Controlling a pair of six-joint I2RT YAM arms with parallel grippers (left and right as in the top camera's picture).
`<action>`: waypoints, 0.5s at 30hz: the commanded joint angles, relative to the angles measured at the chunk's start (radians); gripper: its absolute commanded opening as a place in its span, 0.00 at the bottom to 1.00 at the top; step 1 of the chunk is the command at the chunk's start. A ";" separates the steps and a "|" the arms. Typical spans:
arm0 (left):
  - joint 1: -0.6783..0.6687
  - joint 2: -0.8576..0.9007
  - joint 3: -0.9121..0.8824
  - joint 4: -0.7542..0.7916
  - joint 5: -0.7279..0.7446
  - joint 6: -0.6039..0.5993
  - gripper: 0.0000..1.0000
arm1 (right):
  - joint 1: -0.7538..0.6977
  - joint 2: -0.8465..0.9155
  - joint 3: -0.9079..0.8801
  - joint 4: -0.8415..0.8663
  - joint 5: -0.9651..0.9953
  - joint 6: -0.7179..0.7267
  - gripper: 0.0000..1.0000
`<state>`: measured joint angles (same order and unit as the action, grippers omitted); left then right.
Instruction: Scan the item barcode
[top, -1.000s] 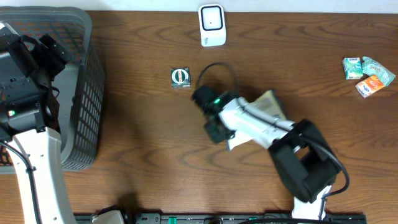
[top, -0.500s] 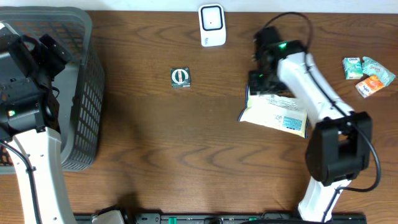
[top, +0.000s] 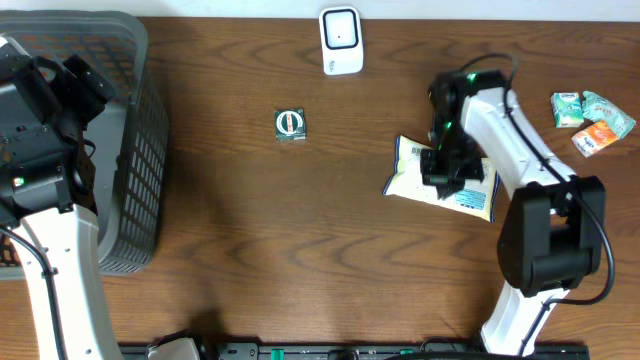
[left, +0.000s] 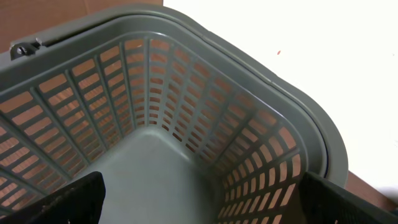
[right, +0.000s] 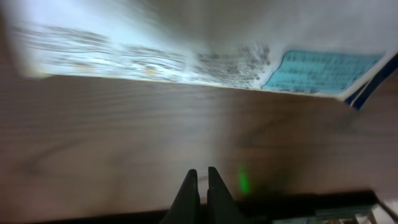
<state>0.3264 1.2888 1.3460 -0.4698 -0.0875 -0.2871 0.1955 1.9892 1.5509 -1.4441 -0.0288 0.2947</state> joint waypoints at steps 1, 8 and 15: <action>0.005 0.003 0.016 0.000 -0.002 0.010 0.97 | 0.012 -0.001 -0.112 0.050 0.112 0.158 0.01; 0.005 0.003 0.016 0.000 -0.002 0.010 0.98 | -0.041 -0.001 -0.259 0.198 0.159 0.252 0.02; 0.005 0.003 0.016 0.000 -0.002 0.010 0.98 | -0.155 -0.001 -0.263 0.340 0.188 0.258 0.11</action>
<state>0.3264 1.2888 1.3460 -0.4702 -0.0875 -0.2871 0.0841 1.9896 1.2892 -1.1381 0.1135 0.5255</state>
